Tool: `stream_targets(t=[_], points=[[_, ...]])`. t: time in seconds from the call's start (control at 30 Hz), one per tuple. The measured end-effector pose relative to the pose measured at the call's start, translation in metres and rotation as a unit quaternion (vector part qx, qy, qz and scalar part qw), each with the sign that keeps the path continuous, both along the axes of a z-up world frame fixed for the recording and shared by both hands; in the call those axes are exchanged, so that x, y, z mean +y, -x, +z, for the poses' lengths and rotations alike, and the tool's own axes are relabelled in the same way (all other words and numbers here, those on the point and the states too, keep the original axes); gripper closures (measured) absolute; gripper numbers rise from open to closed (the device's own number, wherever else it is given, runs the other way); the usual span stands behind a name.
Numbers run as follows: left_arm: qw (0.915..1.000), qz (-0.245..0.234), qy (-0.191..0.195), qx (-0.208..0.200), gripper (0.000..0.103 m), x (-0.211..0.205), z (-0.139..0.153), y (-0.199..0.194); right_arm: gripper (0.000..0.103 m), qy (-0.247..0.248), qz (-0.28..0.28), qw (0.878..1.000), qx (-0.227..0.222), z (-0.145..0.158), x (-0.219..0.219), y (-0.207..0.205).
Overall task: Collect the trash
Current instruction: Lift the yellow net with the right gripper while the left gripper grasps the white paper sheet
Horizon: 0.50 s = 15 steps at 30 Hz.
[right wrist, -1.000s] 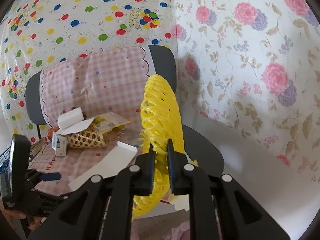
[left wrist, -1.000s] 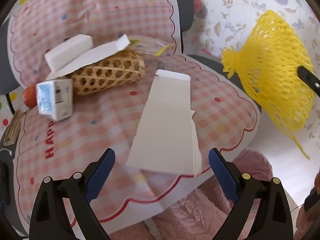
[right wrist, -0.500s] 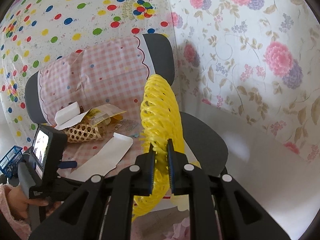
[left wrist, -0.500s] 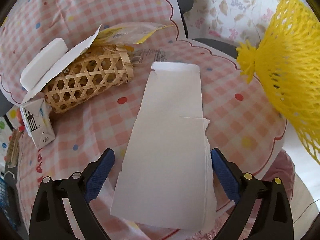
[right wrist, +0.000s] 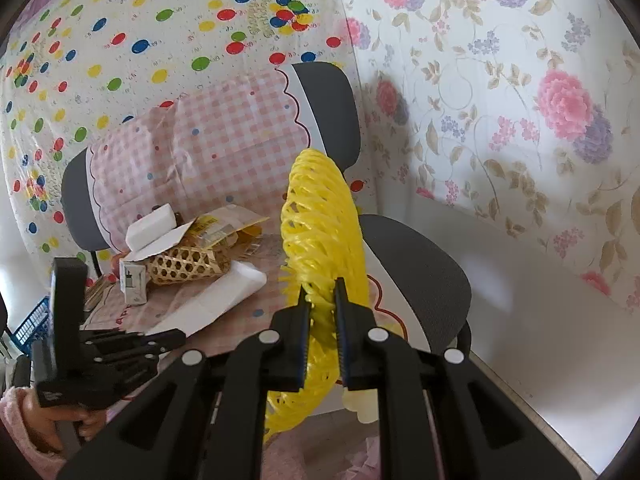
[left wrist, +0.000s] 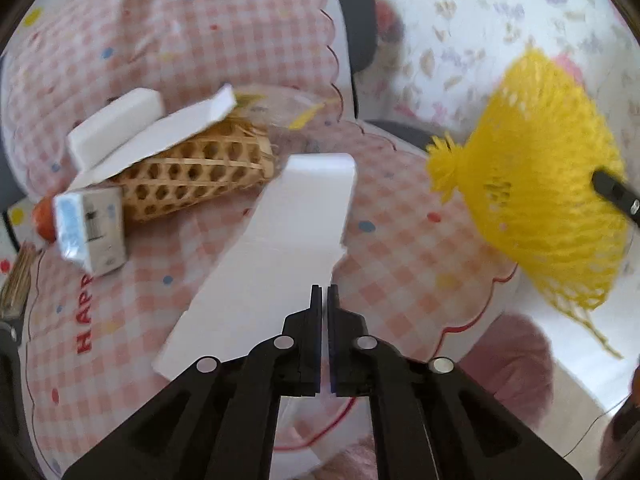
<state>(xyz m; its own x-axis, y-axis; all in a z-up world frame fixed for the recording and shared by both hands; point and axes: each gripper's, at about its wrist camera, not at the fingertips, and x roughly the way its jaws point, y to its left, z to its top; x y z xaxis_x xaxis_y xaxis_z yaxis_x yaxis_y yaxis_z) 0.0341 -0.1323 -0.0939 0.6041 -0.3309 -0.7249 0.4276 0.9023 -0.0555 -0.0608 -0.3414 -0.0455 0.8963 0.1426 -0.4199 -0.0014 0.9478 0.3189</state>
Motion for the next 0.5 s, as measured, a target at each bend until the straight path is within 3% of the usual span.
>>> stream_targets(t=[0.13, 0.17, 0.2, 0.27, 0.37, 0.43, 0.47, 0.5], points=[[0.9995, 0.03, -0.01, 0.003, 0.094, 0.015, 0.0, -0.003, 0.092, 0.013, 0.003, 1.0, 0.003, 0.003, 0.009, 0.001], [0.9995, 0.028, -0.006, 0.013, 0.078, 0.017, -0.002, -0.006, 0.092, 0.014, 0.005, 1.0, 0.004, 0.004, 0.012, 0.001], [0.9994, 0.029, -0.005, 0.018, 0.05, 0.02, -0.003, -0.005, 0.092, 0.015, 0.005, 1.0, 0.003, 0.005, 0.014, 0.002], [0.9996, 0.028, -0.007, 0.005, 0.03, 0.024, -0.002, 0.002, 0.092, 0.023, 0.004, 1.0, -0.001, 0.009, 0.018, 0.006], [0.9998, 0.018, -0.002, -0.003, 0.029, 0.031, -0.001, 0.007, 0.092, 0.033, 0.005, 0.999, -0.002, 0.01, 0.023, 0.009], [0.9999, 0.008, -0.003, -0.009, 0.023, 0.037, -0.002, 0.003, 0.092, 0.035, 0.008, 0.999, 0.0, 0.01, 0.025, 0.01], [0.9999, -0.002, -0.007, -0.009, 0.015, 0.041, -0.004, -0.001, 0.092, 0.036, 0.01, 0.999, 0.001, 0.01, 0.026, 0.009], [0.9999, -0.009, -0.007, -0.009, 0.015, 0.041, -0.005, -0.006, 0.092, 0.037, 0.013, 0.999, 0.003, 0.009, 0.028, 0.007]])
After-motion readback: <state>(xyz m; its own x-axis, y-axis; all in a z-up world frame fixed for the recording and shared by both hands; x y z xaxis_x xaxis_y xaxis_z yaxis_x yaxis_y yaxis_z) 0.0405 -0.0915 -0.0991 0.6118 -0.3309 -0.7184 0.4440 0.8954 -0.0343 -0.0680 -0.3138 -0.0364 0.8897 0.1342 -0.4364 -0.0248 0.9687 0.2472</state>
